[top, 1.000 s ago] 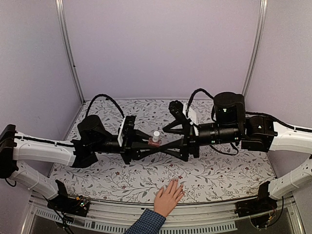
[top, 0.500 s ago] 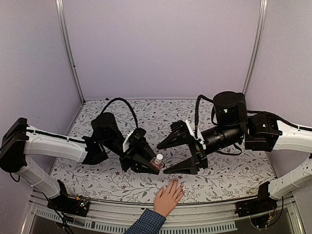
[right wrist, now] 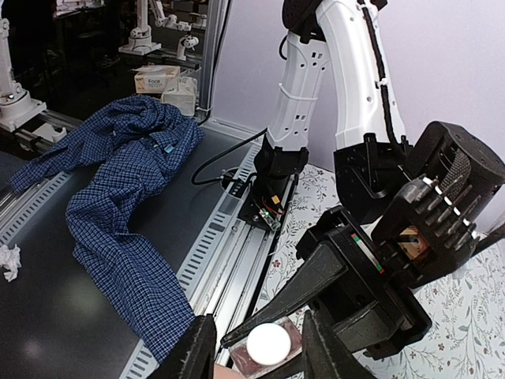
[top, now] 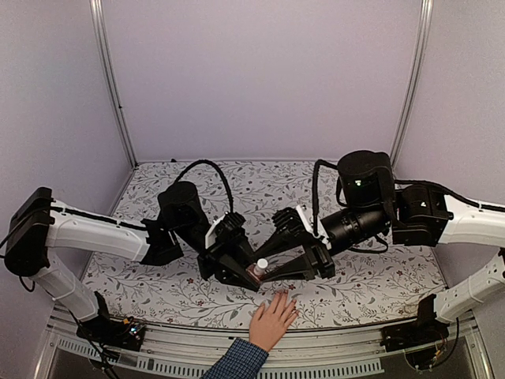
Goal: Paint the nails
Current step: Screw the nail polish bottle.
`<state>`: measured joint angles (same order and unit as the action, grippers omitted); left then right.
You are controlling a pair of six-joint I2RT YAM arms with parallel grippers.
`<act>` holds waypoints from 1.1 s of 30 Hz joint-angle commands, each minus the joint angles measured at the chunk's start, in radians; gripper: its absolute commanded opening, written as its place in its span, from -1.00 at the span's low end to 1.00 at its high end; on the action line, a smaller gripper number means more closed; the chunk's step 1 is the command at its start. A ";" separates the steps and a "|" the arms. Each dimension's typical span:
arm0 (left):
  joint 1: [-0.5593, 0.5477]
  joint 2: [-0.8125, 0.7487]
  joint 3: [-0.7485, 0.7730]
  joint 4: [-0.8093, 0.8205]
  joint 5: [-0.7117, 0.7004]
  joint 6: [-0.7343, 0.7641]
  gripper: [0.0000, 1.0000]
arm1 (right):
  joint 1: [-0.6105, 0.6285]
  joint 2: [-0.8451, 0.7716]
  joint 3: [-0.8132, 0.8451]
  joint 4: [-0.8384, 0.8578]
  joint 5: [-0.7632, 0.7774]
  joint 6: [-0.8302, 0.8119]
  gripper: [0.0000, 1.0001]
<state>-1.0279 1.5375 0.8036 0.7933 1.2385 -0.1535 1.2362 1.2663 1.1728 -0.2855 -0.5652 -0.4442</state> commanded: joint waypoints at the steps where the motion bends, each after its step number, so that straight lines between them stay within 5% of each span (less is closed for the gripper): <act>1: -0.012 0.009 0.028 -0.001 0.022 -0.010 -1.00 | 0.011 0.023 0.039 -0.018 -0.027 -0.014 -0.30; 13: -0.012 -0.007 0.025 -0.020 -0.010 0.013 -1.00 | 0.012 0.045 0.043 -0.037 -0.047 -0.007 -0.71; 33: 0.026 -0.142 -0.053 0.059 -0.323 0.043 -1.00 | 0.012 0.102 0.034 -0.029 0.091 0.093 -0.87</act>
<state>-1.0229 1.4502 0.7479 0.7464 1.1145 -0.1188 1.2377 1.3125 1.2057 -0.2756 -0.5507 -0.3977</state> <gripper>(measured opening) 0.224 0.151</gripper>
